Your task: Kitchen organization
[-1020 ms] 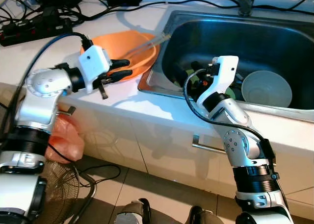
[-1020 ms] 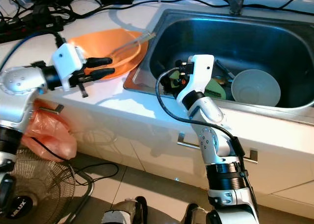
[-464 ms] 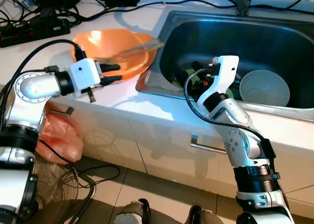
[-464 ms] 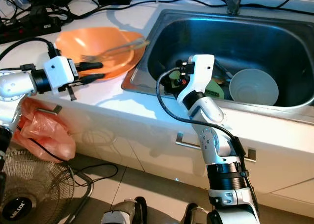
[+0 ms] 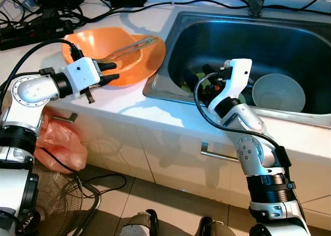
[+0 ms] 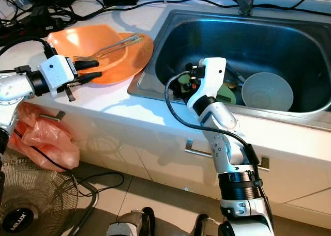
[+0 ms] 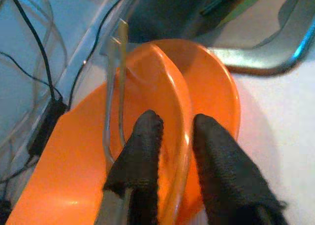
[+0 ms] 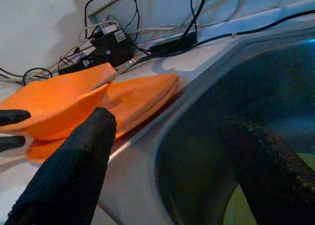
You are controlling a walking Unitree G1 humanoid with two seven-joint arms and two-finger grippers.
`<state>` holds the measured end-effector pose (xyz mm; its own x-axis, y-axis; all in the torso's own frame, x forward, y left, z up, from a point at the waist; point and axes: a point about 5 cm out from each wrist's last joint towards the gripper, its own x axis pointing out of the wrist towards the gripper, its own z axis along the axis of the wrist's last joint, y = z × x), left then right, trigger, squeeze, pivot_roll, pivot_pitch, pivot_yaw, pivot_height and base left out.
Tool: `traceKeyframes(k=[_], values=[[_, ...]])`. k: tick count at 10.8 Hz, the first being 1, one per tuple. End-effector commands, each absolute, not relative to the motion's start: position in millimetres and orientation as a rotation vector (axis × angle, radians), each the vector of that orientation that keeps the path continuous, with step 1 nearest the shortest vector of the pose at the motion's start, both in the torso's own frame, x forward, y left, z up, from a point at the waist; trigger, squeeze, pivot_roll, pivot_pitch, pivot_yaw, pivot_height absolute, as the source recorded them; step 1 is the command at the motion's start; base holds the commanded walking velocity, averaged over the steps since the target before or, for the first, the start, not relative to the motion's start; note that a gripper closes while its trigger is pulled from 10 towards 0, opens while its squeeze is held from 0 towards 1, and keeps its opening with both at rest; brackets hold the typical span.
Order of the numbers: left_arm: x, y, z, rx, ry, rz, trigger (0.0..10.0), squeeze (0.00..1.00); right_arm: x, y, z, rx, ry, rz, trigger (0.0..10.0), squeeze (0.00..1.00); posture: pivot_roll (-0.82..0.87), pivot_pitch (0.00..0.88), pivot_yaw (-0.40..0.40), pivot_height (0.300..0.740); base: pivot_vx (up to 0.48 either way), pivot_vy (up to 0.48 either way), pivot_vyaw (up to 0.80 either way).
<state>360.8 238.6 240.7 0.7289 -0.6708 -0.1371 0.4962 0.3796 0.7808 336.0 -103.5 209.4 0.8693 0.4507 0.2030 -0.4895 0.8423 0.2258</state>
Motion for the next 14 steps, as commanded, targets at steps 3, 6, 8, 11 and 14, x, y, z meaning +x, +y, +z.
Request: traceKeyframes(k=[3, 6, 8, 11, 14], values=[[362, 242, 242, 0.956, -0.208, -0.749, 10.0, 1.0, 335, -103, 209, 0.272, -0.142, 0.496, 10.0, 0.0, 0.13, 0.165, 0.089, 0.74, 0.0, 0.0, 0.0], [362, 242, 251, 1.015, -0.274, -0.702, 10.0, 1.0, 335, -102, 209, 0.276, -0.144, 0.496, 10.0, 0.0, 0.14, 0.165, 0.095, 0.74, 0.0, 0.0, 0.0], [363, 243, 260, 1.055, -0.334, -0.639, 10.0, 1.0, 336, -101, 209, 0.279, -0.145, 0.497, 10.0, 0.0, 0.14, 0.164, 0.097, 0.74, 0.0, 0.0, 0.0], [363, 240, 271, 1.08, -0.422, -0.59, 10.0, 1.0, 336, -101, 209, 0.282, -0.145, 0.496, 10.0, 0.0, 0.14, 0.163, 0.098, 0.74, 0.0, 0.0, 0.0], [361, 223, 289, 1.051, -0.562, -0.6, 10.0, 1.0, 336, -101, 208, 0.287, -0.144, 0.496, 10.0, 0.0, 0.15, 0.162, 0.094, 0.74, 0.0, 0.0, 0.0]])
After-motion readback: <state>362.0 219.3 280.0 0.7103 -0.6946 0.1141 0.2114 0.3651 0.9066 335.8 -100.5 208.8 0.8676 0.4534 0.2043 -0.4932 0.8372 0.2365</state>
